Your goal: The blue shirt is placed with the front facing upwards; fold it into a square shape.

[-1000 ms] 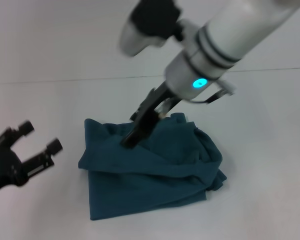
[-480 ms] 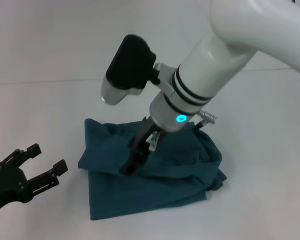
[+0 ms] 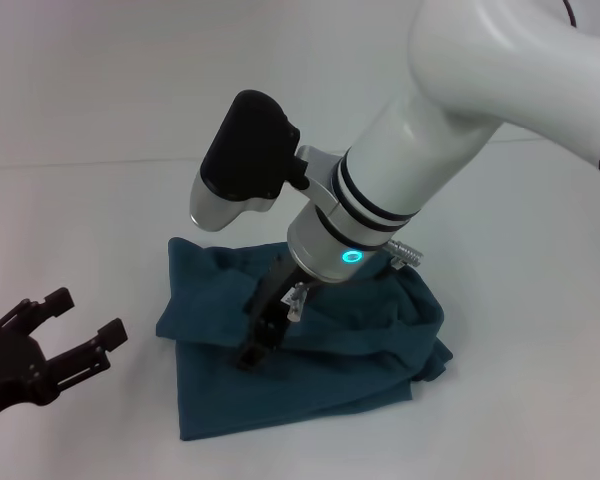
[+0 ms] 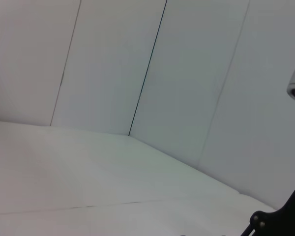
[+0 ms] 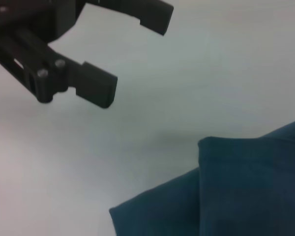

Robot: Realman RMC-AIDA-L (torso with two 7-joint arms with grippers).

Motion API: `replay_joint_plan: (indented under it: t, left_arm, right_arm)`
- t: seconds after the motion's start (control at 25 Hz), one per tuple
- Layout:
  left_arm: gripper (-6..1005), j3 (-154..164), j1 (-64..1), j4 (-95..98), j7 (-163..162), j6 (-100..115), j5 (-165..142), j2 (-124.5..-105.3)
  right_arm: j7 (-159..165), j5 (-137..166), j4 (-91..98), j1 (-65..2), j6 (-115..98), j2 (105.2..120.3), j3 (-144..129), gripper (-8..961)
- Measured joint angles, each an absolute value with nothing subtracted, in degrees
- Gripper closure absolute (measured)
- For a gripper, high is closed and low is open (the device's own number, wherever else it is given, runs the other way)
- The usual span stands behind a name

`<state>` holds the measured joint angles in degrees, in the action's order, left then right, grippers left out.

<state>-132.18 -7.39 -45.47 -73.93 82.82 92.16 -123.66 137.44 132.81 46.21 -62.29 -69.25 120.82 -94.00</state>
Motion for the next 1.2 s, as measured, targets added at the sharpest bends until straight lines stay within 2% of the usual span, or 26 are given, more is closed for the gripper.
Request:
replay_joint_plan:
  t: [0.28,0.52,0.6,1.04,1.2]
  left_arm:
    - [31,-132.3,-7.7,-45.1,-73.9,82.8,92.0,-123.72]
    - [30,-132.3,-7.6,-45.1,-73.9,82.8,91.7,-123.69]
    - [30,-132.3,-7.6,-45.1,-73.9,82.8,91.4,-123.68]
    - [30,-132.3,-8.5,-45.0,-73.9,82.4,90.7,-123.66]
    - [30,-132.2,-8.7,-44.9,-73.9,82.4,90.5,-123.66]
  right_arm:
    - [143.2,138.0,46.9,-62.2,-64.6,120.83,-100.9,239]
    - [148.2,141.2,48.7,-60.5,-61.1,120.44,-100.8,298]
    - [149.8,143.4,50.1,-59.4,-60.0,120.35,-100.6,491]
    - [152.7,147.4,52.6,-55.0,-57.6,120.22,-92.0,737]
    - [153.2,147.4,49.4,-54.9,-56.0,119.97,-87.1,860]
